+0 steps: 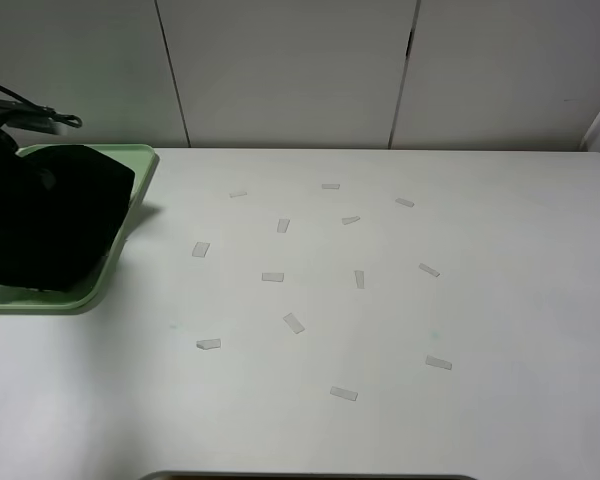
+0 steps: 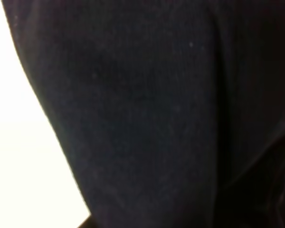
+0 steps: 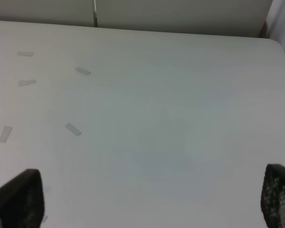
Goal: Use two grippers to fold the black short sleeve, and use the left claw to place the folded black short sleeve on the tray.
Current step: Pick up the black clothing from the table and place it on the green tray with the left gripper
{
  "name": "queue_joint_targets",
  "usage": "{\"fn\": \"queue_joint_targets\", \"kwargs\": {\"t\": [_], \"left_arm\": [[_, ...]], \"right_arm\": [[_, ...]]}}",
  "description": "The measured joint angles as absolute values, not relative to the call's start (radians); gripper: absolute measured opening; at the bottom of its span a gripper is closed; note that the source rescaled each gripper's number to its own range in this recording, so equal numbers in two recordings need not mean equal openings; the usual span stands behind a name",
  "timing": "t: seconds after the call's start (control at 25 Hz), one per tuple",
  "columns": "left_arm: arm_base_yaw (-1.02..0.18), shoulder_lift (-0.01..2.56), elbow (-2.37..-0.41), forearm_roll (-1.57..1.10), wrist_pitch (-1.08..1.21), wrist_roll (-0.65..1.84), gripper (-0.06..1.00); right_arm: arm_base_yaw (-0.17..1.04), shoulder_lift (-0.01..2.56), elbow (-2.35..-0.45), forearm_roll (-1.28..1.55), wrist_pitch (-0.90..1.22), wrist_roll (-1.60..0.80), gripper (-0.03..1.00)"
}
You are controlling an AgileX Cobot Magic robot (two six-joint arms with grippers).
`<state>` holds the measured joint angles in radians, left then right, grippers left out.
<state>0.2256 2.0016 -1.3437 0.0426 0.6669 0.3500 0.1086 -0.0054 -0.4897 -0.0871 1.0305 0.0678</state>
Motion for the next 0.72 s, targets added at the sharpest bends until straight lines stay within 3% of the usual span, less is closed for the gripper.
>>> {"fn": "queue_joint_targets", "kwargs": {"t": [0.28, 0.32, 0.44, 0.52, 0.72], "left_arm": [[0.263, 2.002, -1.344, 0.046, 0.652, 0.351, 0.2], [0.263, 2.002, -1.344, 0.046, 0.65, 0.351, 0.27], [0.263, 2.002, -1.344, 0.048, 0.646, 0.347, 0.68], [0.263, 1.996, -1.358, 0.055, 0.662, 0.338, 0.88], [0.256, 1.958, -1.498, 0.048, 0.818, 0.328, 0.98]], "right_arm": [[0.109, -0.005, -0.49, -0.087, 1.03, 0.068, 1.0], [0.109, -0.005, -0.49, -0.087, 1.03, 0.068, 1.0], [0.109, -0.005, -0.49, -0.087, 1.03, 0.068, 1.0], [0.109, -0.005, -0.49, -0.087, 1.03, 0.068, 1.0], [0.109, -0.005, -0.49, -0.087, 1.03, 0.068, 1.0]]}}
